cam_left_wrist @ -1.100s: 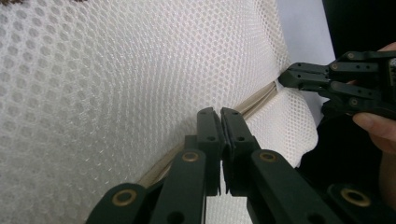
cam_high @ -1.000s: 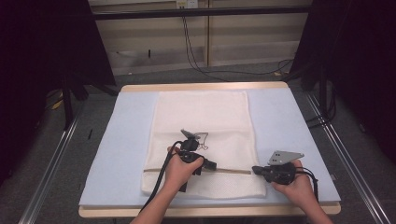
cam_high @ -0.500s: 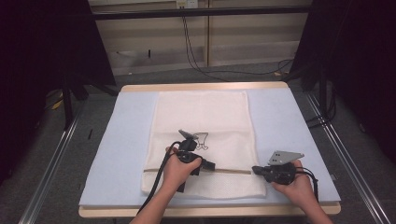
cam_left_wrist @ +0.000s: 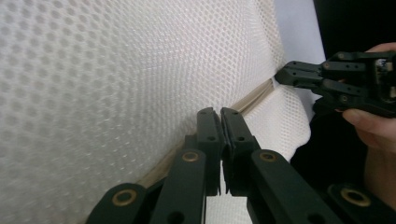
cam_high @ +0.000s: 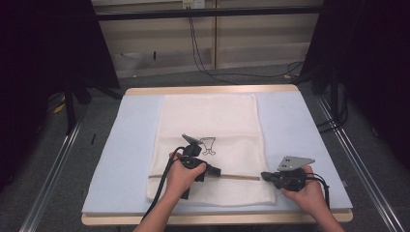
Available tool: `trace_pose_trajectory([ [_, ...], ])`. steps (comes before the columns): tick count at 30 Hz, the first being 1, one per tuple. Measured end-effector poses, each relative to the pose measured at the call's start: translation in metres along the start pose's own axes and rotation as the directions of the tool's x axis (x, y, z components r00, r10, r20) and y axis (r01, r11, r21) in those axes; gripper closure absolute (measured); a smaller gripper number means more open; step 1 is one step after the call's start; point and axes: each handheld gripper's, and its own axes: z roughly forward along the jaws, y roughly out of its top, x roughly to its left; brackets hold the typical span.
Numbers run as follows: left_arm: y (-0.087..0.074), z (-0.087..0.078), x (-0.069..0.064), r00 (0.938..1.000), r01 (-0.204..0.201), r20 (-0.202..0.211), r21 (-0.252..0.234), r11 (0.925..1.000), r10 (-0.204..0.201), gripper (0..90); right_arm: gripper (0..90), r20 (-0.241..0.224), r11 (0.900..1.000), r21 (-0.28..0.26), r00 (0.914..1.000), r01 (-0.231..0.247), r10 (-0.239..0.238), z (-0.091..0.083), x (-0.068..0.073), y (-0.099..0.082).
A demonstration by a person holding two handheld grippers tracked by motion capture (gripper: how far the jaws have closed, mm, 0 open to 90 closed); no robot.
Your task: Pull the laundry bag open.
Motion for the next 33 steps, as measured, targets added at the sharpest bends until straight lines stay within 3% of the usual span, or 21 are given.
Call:
trace_pose_trajectory([
  [2, 0.0, -0.001, 0.0, 0.9998, -0.003, -0.018, -0.002, 1.0, 0.003, 87.3, 90.0, -0.002, 1.0, -0.001, 1.0, 0.004, -0.004, 0.0, 0.0, 0.0],
  [4, 0.0, -0.003, 0.001, 1.0, -0.004, -0.006, -0.002, 1.0, 0.004, 87.3, 90.0, -0.002, 1.0, -0.001, 1.0, 0.003, -0.003, 0.0, 0.0, 0.0],
  [5, 0.0, -0.003, 0.001, 0.9997, -0.007, -0.023, -0.002, 1.0, 0.007, 87.3, 90.0, -0.001, 1.0, -0.001, 1.0, 0.003, -0.003, 0.0, 0.0, 0.0],
  [20, -0.002, -0.014, 0.009, 0.9998, 0.018, -0.001, -0.008, 0.9998, -0.018, 87.3, 90.0, 0.001, 1.0, 0.0, 1.0, -0.002, 0.002, 0.0, 0.0, 0.0],
  [22, -0.003, -0.014, 0.009, 0.9998, 0.013, -0.018, -0.016, 0.9998, -0.013, 87.2, 90.0, 0.001, 1.0, 0.0, 1.0, -0.002, 0.002, 0.0, 0.0, 0.0],
  [30, -0.003, -0.02, 0.011, 0.9998, 0.022, -0.003, -0.02, 0.9996, -0.022, 87.3, 90.0, 0.004, 1.0, -0.001, 1.0, 0.001, -0.001, 0.0, 0.0, 0.0],
  [33, -0.004, -0.021, 0.012, 0.9997, 0.018, -0.015, -0.023, 0.9996, -0.018, 87.2, 90.0, 0.003, 1.0, -0.001, 1.0, 0.001, -0.001, 0.0, 0.0, 0.0],
])
